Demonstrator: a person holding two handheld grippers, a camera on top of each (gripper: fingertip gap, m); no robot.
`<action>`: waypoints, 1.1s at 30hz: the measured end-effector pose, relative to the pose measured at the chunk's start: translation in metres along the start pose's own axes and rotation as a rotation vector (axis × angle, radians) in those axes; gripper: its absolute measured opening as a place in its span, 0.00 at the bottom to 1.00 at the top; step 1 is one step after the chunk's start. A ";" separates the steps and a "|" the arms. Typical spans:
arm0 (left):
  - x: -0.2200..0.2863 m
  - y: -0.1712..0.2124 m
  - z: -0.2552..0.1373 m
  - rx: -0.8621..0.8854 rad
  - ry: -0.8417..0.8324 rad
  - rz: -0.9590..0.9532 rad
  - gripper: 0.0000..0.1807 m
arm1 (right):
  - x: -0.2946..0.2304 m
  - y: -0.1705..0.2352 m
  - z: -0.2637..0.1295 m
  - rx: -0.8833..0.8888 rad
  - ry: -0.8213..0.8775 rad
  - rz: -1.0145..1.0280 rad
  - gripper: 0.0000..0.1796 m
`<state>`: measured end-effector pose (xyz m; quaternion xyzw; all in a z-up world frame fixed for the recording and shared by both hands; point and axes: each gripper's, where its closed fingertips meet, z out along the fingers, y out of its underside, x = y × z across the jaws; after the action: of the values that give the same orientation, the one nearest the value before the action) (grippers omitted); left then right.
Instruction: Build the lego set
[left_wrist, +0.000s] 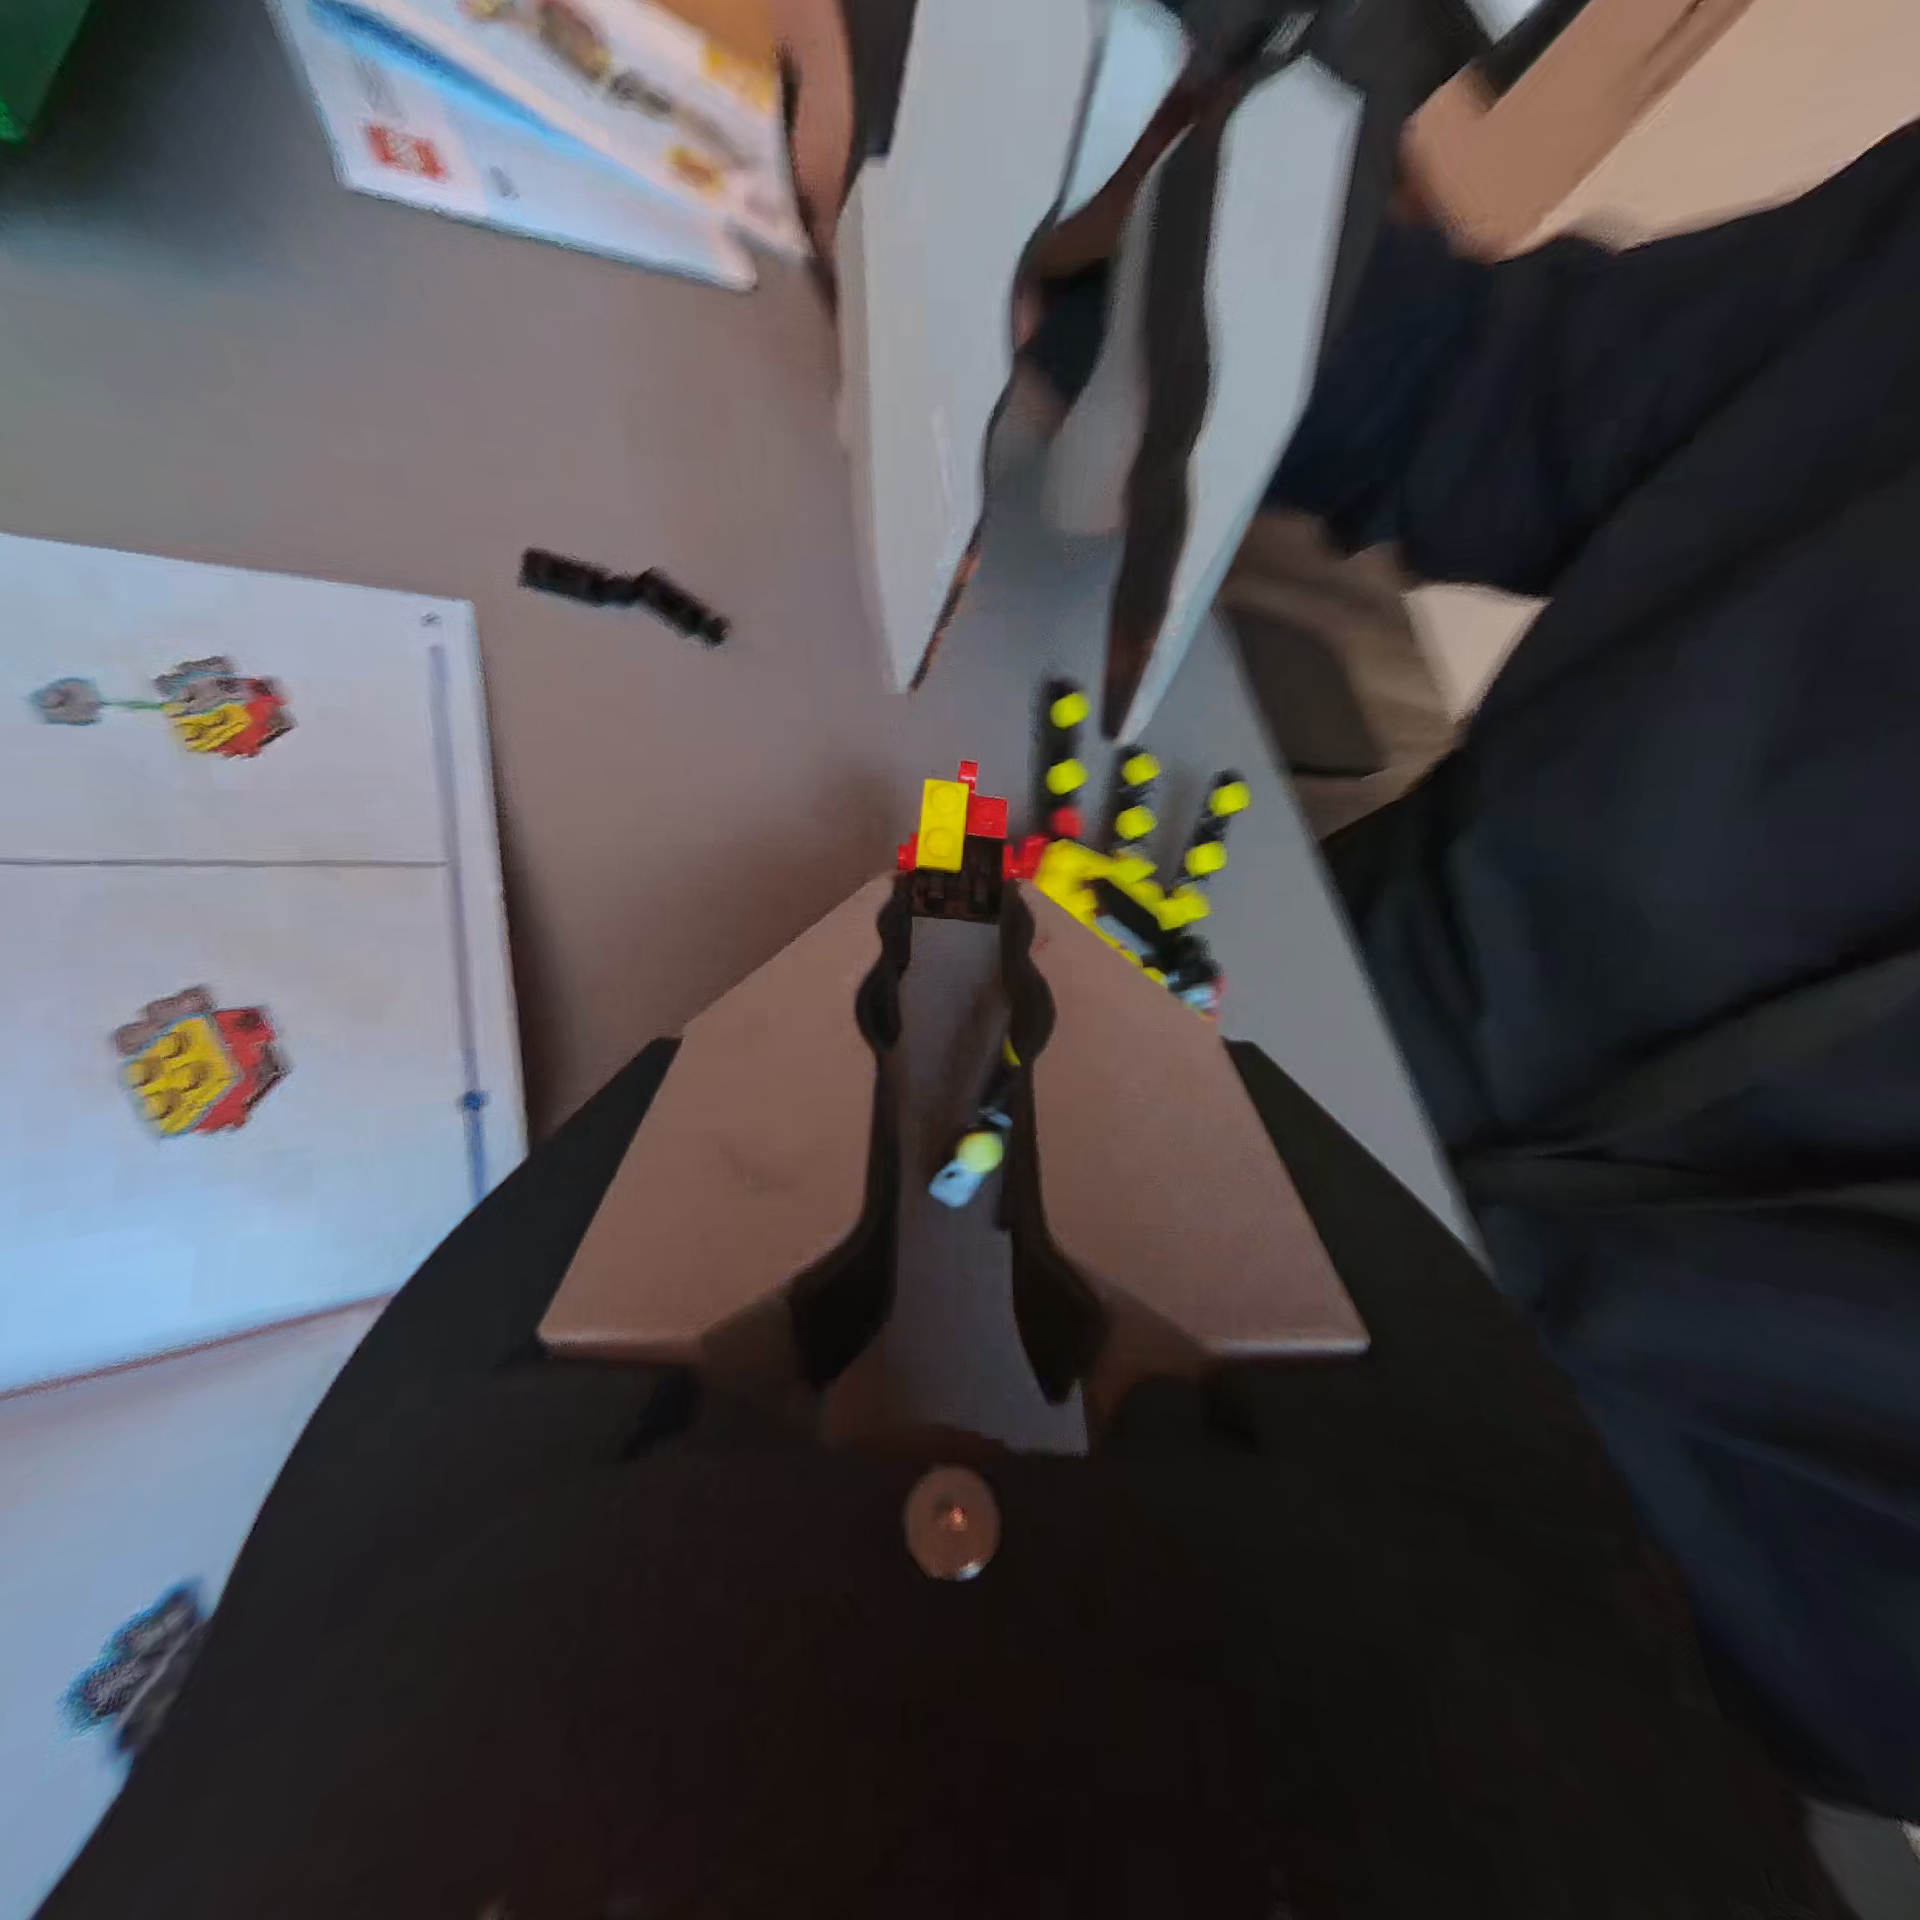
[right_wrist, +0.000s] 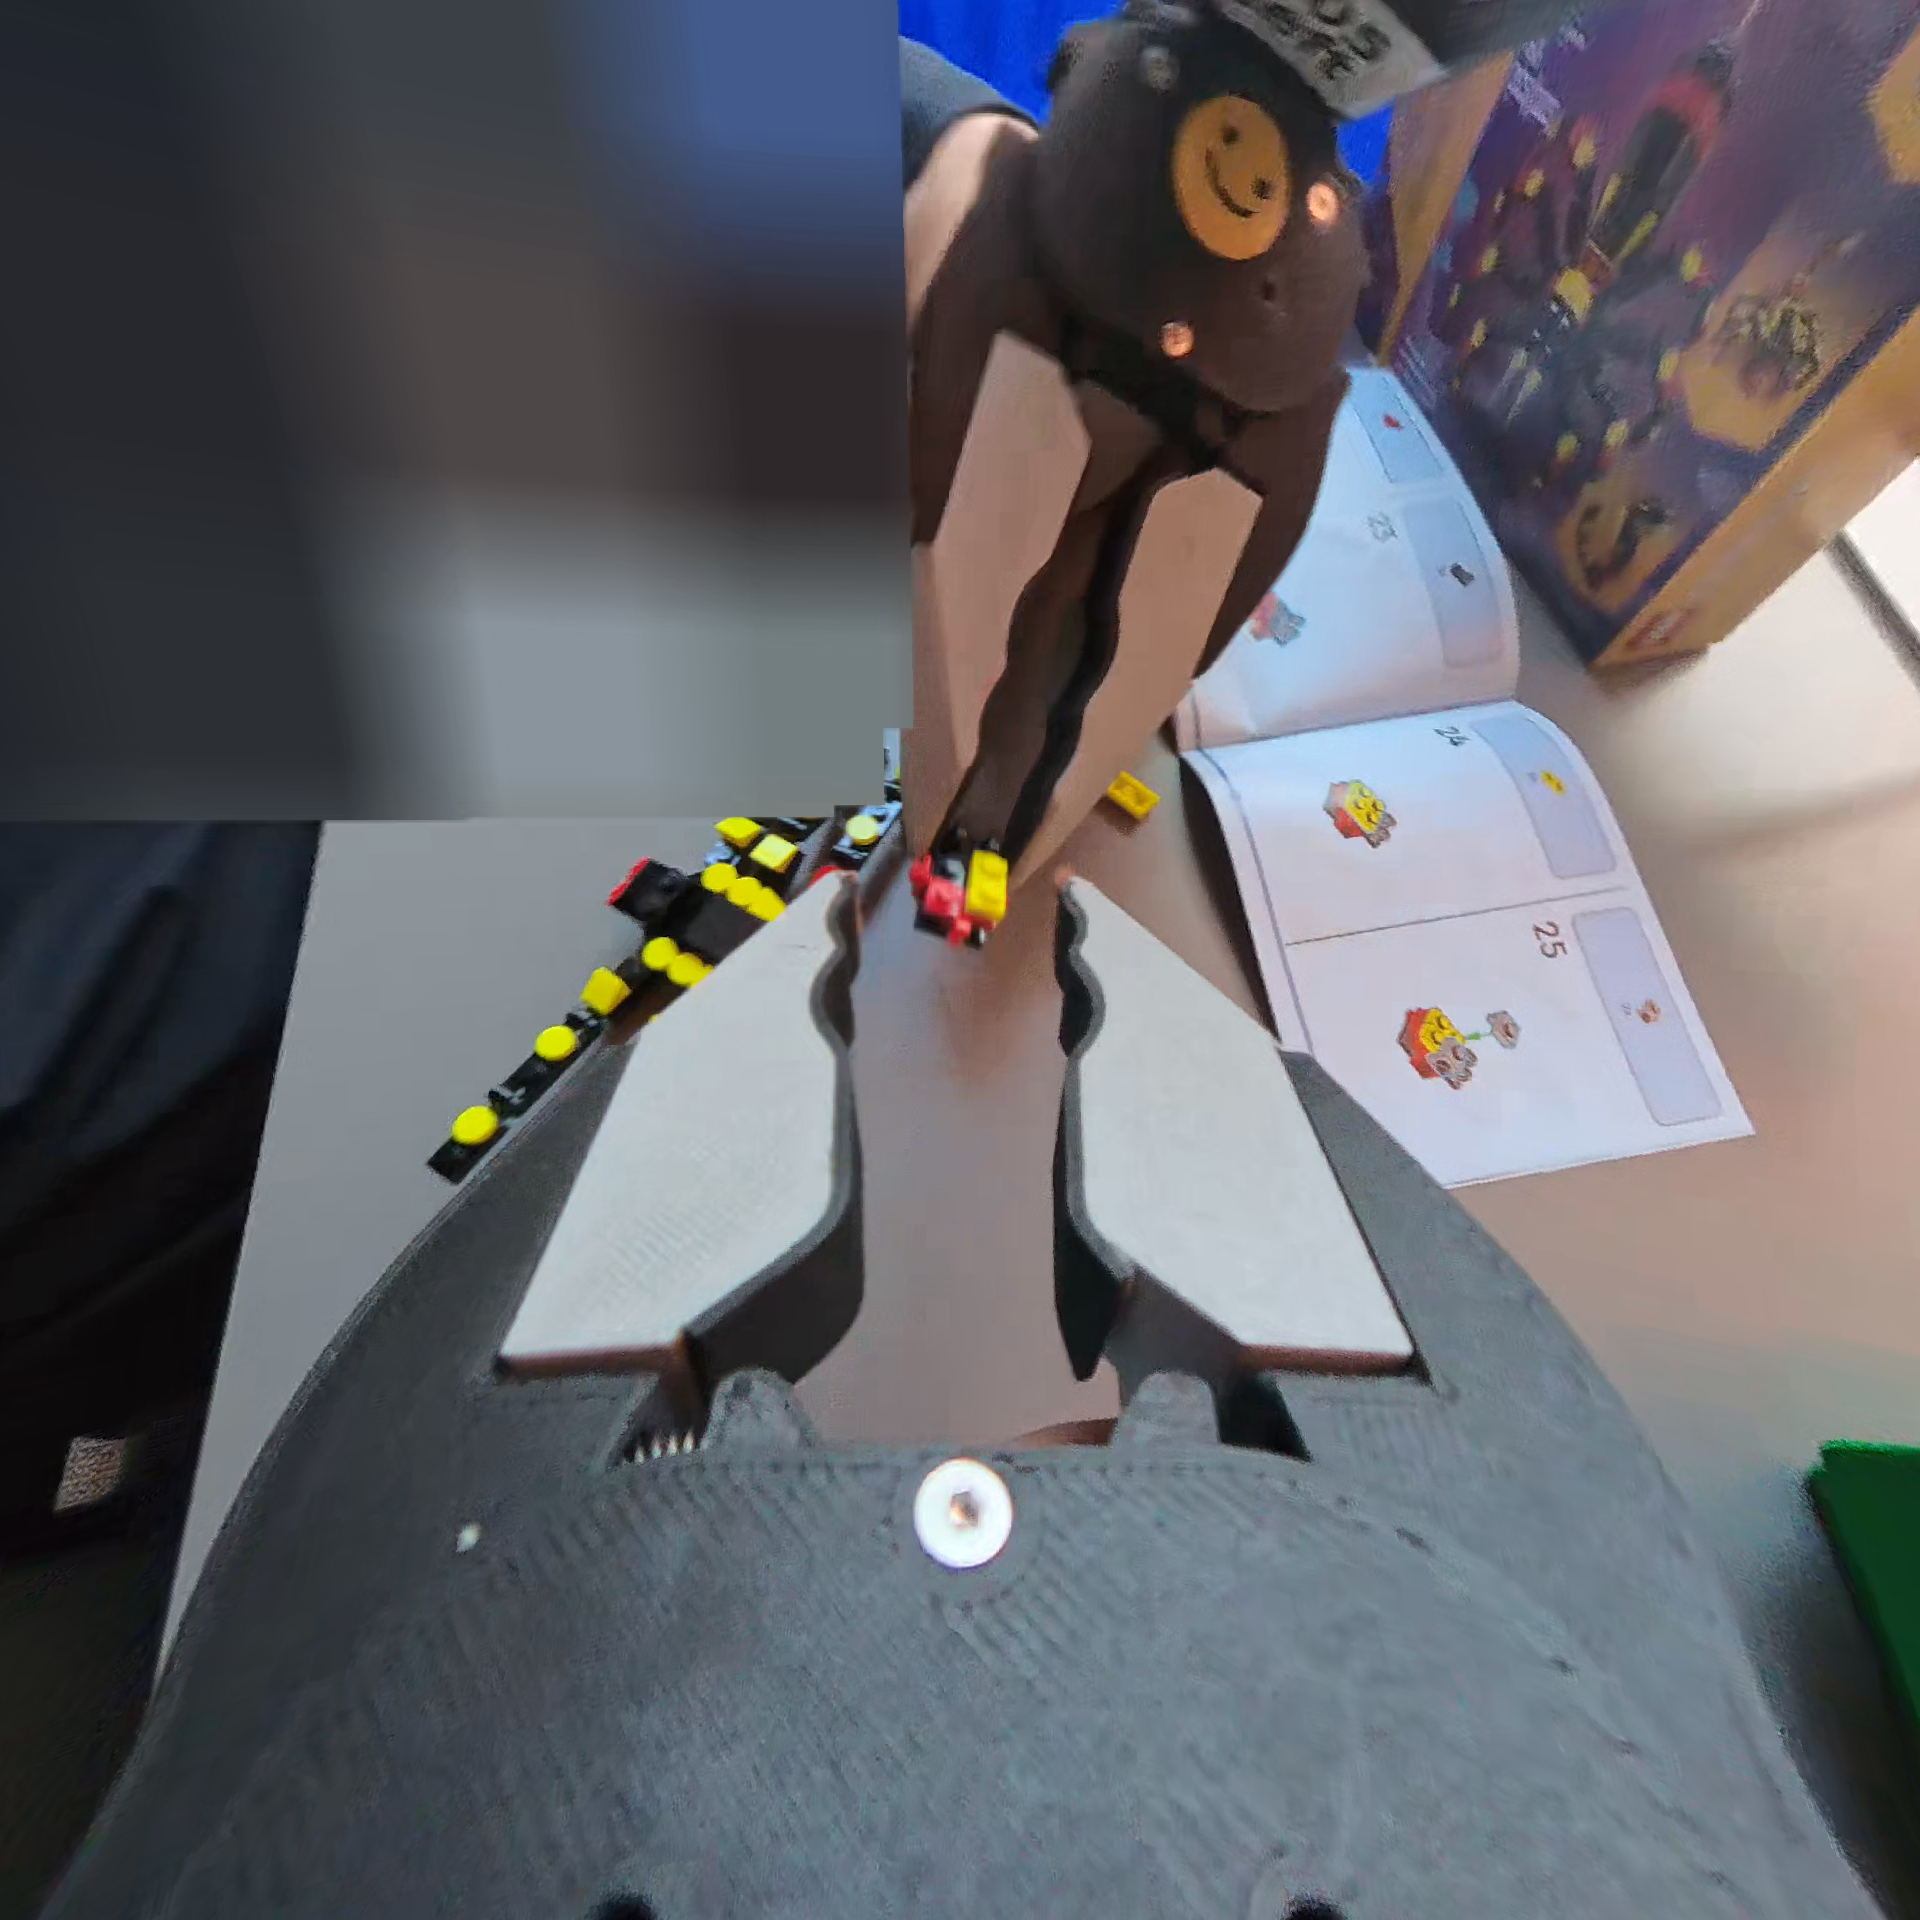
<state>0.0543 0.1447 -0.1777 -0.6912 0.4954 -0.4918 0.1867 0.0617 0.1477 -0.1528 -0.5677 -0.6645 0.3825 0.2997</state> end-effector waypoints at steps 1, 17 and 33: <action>0.013 -0.005 -0.004 0.038 0.101 -0.027 0.07 | -0.006 -0.002 -0.001 0.030 -0.025 -0.019 0.22; 0.115 -0.039 -0.048 0.383 0.697 0.257 0.07 | -0.062 -0.094 -0.010 0.374 0.064 -0.461 0.11; 0.131 -0.036 -0.047 0.417 0.759 0.351 0.07 | -0.085 -0.105 -0.007 0.420 0.068 -0.588 0.08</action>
<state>0.0347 0.0573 -0.0650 -0.3158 0.5288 -0.7600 0.2074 0.0273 0.0585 -0.0570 -0.2910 -0.6960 0.3889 0.5288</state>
